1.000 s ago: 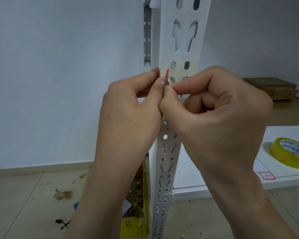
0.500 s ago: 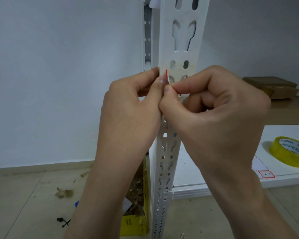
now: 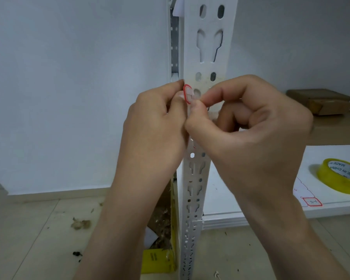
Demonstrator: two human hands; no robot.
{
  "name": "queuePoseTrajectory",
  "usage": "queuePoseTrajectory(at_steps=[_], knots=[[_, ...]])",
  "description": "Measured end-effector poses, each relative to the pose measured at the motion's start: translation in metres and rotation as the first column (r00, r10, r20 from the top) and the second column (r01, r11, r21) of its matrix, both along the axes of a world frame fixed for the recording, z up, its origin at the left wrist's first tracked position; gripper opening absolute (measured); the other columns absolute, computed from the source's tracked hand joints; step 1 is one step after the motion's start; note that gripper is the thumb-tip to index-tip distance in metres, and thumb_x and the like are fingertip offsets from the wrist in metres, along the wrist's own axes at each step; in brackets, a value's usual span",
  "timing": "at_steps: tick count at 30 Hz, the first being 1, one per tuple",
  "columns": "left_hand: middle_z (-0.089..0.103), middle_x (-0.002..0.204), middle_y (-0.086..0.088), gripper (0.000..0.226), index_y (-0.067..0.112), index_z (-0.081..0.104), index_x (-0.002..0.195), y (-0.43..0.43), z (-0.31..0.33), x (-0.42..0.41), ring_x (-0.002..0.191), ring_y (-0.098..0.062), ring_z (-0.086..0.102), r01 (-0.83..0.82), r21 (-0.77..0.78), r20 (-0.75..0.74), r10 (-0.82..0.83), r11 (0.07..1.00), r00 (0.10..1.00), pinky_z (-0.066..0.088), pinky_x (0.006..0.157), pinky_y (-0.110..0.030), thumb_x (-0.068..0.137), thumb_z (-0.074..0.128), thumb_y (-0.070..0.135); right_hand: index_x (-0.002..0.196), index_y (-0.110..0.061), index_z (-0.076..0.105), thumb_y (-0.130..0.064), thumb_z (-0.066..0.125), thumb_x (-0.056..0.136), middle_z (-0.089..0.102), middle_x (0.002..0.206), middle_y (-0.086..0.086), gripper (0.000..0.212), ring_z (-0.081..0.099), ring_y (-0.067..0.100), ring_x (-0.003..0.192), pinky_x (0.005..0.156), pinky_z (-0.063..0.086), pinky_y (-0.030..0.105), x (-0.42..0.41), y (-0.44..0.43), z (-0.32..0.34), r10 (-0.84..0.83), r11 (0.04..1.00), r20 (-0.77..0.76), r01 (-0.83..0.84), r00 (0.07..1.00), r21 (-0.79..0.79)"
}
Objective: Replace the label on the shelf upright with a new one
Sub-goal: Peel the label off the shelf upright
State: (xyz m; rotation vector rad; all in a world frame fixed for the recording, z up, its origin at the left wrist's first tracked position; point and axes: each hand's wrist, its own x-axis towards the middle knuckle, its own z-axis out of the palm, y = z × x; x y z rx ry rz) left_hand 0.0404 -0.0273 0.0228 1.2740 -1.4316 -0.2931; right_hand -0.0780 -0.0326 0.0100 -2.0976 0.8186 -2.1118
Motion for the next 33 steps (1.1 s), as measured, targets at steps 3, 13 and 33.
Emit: queuePoseTrajectory(at_steps=[3,13,33], knots=[[0.070,0.074,0.024,0.022,0.038,0.074,0.093,0.001,0.002,-0.005,0.074,0.005,0.065,-0.010,-0.002,-0.045,0.010,1.000,0.999,0.053,0.069,-0.021,0.099,0.054,0.038,0.082,-0.016,0.064,-0.022,0.076,0.091,0.047,0.042,-0.002,0.016,0.043,0.020,0.037,0.047,0.031,0.014,-0.012,-0.005,0.004,-0.007,0.999,0.066,0.004,0.998,0.041],[0.073,0.104,0.022,0.040,0.036,0.067,0.115,-0.007,0.001,-0.025,0.090,0.000,0.068,-0.228,-0.040,0.009,0.229,0.973,0.973,0.050,0.068,-0.009,0.086,0.061,0.063,0.085,-0.015,0.063,-0.022,0.072,0.094,0.048,0.049,0.000,0.014,0.042,0.017,0.037,0.048,0.030,0.017,-0.030,-0.021,-0.001,-0.086,0.992,0.150,0.070,0.985,0.105],[0.073,0.083,0.016,0.050,0.028,0.073,0.102,-0.021,-0.004,-0.023,0.073,0.003,0.067,-0.162,-0.053,-0.204,0.148,0.985,0.968,0.052,0.061,-0.015,0.070,0.074,0.067,0.084,-0.007,0.065,-0.023,0.072,0.094,0.047,0.044,0.010,0.020,0.040,0.025,0.038,0.046,0.029,0.023,-0.032,-0.024,-0.008,-0.062,0.994,0.148,0.047,0.987,0.102]])
